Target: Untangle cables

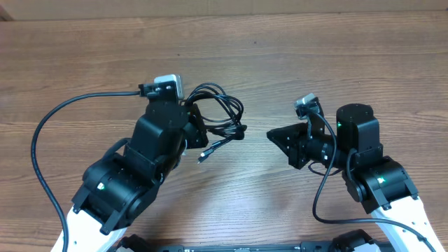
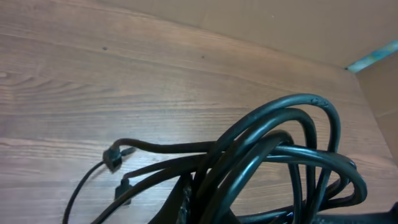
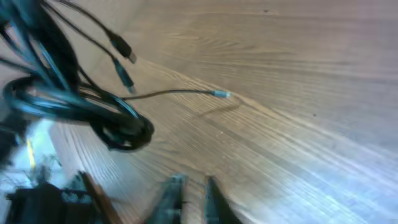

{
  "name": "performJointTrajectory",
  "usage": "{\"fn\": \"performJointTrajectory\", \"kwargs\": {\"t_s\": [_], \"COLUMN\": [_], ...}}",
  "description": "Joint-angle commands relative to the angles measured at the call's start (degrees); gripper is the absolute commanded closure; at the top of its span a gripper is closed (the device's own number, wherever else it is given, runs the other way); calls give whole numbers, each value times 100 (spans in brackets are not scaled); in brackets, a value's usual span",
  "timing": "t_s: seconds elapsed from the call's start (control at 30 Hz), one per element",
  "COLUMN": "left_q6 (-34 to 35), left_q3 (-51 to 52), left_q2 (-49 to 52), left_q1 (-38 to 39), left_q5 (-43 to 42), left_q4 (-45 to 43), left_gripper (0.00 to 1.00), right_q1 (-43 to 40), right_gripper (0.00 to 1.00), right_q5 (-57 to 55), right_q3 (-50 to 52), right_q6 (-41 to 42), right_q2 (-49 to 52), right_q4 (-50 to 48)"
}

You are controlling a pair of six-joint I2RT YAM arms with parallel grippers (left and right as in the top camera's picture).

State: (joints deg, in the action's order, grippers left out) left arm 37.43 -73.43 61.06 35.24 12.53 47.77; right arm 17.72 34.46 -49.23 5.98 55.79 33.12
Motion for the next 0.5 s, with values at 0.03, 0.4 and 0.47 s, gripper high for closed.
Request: {"fn": "performJointTrajectory", "kwargs": {"t_s": [0.03,0.4,0.47], "left_q6": [-332,-704,-704], "left_q3": [-55,-55,-55], "left_q2": [-85,-20,35], "left_q1": [-7,2,4], "left_q5": [136,-535,-699], "left_q4": [444,717,680], "left_gripper": [96,96,96], "right_q1": [-9,-9,-9], "right_gripper": [61,34,32], "right_q5": [459,1906,2168], "right_q3": [-142,-142,-142], "right_q6": [-214,-957,-1130], "right_q2": [-33,-31,-31], "right_q4": [-457,-1436,-1510]}}
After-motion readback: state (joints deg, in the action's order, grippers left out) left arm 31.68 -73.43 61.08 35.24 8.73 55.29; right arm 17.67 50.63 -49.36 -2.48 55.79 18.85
